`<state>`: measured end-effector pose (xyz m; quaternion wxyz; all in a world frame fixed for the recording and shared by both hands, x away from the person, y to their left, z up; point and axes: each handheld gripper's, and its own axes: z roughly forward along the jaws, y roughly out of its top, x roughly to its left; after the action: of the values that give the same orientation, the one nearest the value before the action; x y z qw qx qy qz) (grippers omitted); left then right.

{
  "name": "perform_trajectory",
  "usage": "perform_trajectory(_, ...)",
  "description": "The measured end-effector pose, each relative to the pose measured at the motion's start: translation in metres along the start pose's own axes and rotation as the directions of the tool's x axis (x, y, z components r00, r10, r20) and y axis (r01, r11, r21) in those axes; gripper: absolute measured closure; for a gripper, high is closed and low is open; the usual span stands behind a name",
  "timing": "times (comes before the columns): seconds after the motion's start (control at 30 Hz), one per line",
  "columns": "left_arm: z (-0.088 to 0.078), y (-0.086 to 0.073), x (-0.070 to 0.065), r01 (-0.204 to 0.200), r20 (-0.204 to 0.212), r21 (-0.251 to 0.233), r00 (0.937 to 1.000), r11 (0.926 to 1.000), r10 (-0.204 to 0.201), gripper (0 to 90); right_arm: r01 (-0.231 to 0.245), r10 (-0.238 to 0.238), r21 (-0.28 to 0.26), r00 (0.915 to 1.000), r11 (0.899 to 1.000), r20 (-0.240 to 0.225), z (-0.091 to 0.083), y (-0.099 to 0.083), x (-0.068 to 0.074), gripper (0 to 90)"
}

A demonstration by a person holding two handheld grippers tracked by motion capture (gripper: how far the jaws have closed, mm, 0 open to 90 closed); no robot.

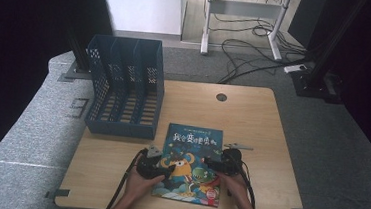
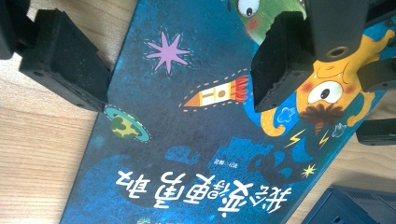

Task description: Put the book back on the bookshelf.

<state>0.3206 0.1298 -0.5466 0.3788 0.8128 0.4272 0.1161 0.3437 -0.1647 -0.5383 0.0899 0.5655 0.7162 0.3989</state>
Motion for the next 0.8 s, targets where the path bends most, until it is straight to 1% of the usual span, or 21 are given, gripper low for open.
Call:
perform_trajectory(0.5, 0.0, -0.0001, 0.0002, -0.002, 0.001, 0.0, 1.0, 1.0, 0.002, 25.2, 0.011, -0.011, -0.008, 0.9999, 1.0, 0.006, -0.0014, 0.0003, 0.001, 20.5)
perform_trajectory(0.63, -0.0001, -0.0001, 0.0001, -0.003, 0.001, 0.0, 1.0, 1.0, 0.003, 25.2, 0.012, -0.012, -0.005, 0.9999, 1.0, 0.007, -0.0013, 0.0002, 0.0011, 20.8)
perform_trajectory(0.8, -0.0001, -0.0002, 0.0002, -0.003, 0.001, 0.0, 1.0, 1.0, 0.003, 25.2, 0.009, -0.009, 0.011, 1.0, 1.0, 0.003, -0.0008, 0.0, 0.0, 20.7)
